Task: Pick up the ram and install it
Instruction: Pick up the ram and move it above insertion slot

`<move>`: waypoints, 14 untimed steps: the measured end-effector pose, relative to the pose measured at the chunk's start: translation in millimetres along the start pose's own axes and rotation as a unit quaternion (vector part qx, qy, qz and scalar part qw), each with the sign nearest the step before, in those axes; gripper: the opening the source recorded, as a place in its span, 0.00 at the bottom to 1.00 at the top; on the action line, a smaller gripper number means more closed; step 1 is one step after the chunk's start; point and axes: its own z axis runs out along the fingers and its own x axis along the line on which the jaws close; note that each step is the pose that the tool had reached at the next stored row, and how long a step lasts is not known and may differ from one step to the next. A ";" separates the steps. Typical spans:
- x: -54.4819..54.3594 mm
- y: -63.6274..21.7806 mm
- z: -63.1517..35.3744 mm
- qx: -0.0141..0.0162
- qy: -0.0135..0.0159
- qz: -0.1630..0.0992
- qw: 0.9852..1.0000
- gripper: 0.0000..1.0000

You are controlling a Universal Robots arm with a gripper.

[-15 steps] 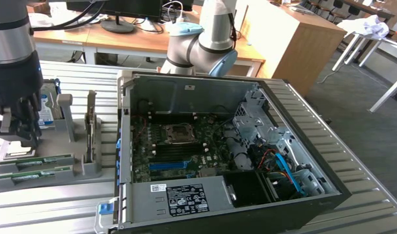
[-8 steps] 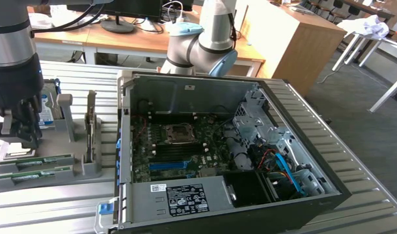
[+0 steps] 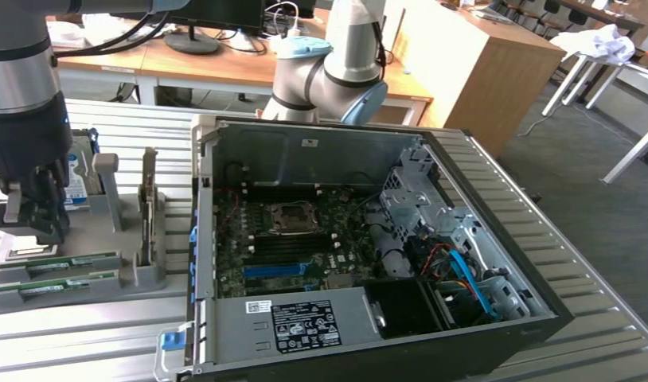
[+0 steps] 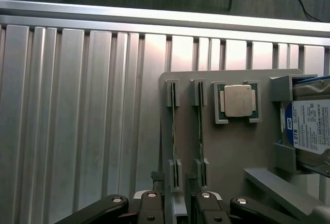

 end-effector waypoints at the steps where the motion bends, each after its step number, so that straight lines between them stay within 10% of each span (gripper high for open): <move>1: 0.0 0.0 0.5 0.000 0.000 0.000 1.000 0.30; 14: 0.9 -0.3 6.5 0.000 0.000 0.000 1.000 0.30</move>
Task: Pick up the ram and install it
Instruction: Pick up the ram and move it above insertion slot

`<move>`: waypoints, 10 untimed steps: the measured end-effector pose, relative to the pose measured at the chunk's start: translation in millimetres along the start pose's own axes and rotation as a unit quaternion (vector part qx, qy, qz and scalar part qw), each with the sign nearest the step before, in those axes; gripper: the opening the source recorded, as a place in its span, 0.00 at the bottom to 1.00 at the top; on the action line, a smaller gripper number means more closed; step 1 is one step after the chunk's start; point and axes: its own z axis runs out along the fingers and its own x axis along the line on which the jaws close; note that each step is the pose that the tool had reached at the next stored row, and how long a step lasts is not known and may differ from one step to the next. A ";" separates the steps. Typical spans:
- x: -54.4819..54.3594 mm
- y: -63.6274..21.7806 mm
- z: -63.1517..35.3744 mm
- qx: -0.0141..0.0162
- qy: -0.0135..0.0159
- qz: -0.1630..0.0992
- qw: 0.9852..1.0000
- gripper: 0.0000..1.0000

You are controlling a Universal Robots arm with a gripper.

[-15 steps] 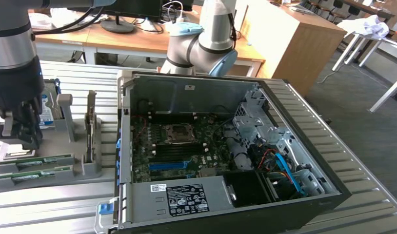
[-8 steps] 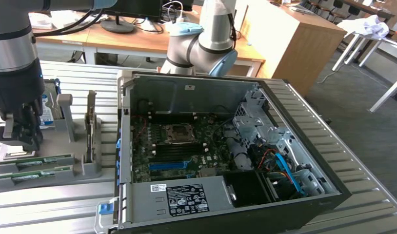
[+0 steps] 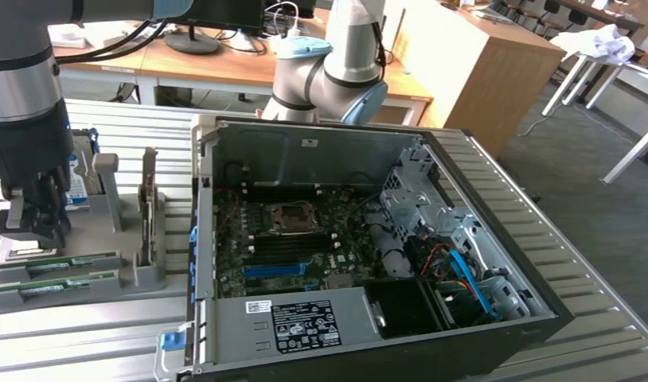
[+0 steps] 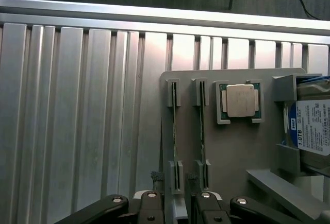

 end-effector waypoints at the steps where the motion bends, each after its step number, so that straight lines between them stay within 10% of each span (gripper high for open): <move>1: 0.0 0.0 0.4 0.000 0.000 0.000 1.000 0.30; 10: 0.4 -0.2 4.4 0.000 0.000 0.000 1.000 0.30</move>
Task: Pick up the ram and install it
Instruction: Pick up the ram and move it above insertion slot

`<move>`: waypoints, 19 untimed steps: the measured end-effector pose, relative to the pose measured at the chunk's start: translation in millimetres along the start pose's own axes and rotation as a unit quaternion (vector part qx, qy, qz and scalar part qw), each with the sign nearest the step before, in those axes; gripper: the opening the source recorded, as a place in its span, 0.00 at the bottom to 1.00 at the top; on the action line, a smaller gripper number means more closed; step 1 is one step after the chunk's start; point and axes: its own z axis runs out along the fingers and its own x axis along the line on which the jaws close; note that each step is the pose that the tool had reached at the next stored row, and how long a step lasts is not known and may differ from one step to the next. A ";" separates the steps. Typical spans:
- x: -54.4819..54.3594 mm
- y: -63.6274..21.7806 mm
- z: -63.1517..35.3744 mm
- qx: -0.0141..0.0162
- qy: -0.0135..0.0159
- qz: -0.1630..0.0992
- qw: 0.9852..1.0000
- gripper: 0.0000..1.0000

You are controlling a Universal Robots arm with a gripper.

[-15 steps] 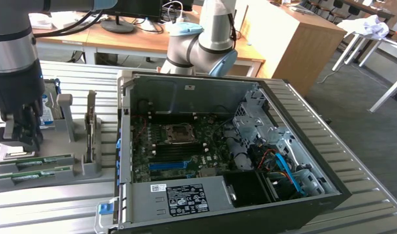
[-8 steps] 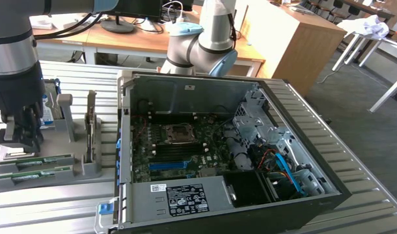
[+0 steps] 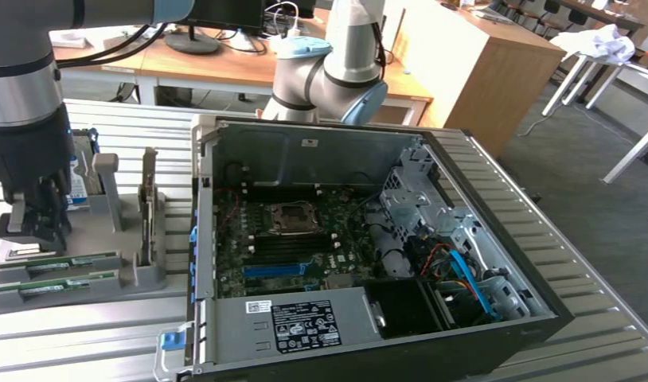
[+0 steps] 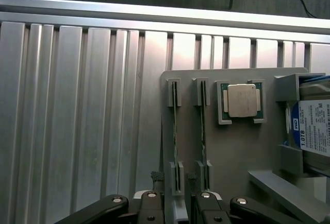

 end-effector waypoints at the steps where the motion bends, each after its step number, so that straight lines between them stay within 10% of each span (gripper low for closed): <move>1: 0.1 0.0 0.4 0.000 0.000 0.000 1.000 0.30; 19: 4.8 -0.2 8.2 0.000 0.000 0.000 1.000 0.30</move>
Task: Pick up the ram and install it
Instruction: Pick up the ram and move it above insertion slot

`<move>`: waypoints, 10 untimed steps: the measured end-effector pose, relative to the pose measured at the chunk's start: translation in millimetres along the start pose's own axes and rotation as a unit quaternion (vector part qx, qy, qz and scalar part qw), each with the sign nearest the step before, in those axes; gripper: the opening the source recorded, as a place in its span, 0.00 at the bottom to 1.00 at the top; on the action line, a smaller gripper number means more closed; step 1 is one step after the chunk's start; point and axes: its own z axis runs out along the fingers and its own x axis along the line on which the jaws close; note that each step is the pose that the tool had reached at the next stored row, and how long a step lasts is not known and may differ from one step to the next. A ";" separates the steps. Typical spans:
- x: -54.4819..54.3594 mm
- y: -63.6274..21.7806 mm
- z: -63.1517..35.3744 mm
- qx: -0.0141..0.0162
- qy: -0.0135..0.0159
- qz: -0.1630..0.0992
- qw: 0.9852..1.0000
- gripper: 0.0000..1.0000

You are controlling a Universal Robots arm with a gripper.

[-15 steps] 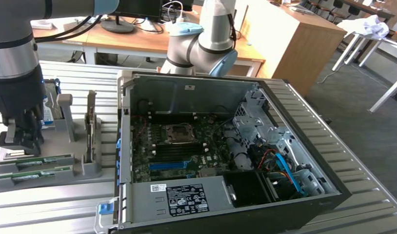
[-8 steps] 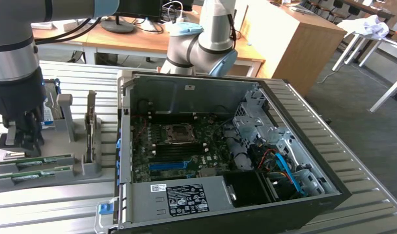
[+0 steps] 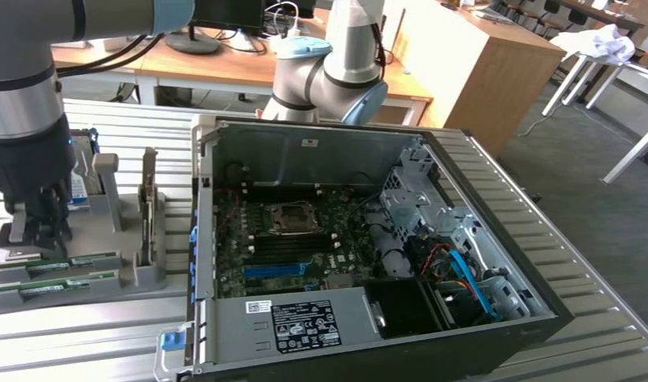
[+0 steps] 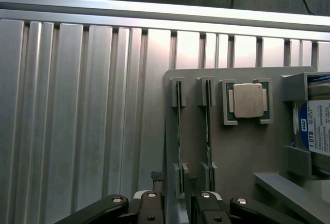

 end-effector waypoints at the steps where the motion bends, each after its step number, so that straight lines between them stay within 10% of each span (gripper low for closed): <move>1: 0.3 0.0 0.4 0.000 0.000 0.000 1.000 0.30; 10: 2.5 -0.1 4.0 0.000 0.000 0.000 1.000 0.30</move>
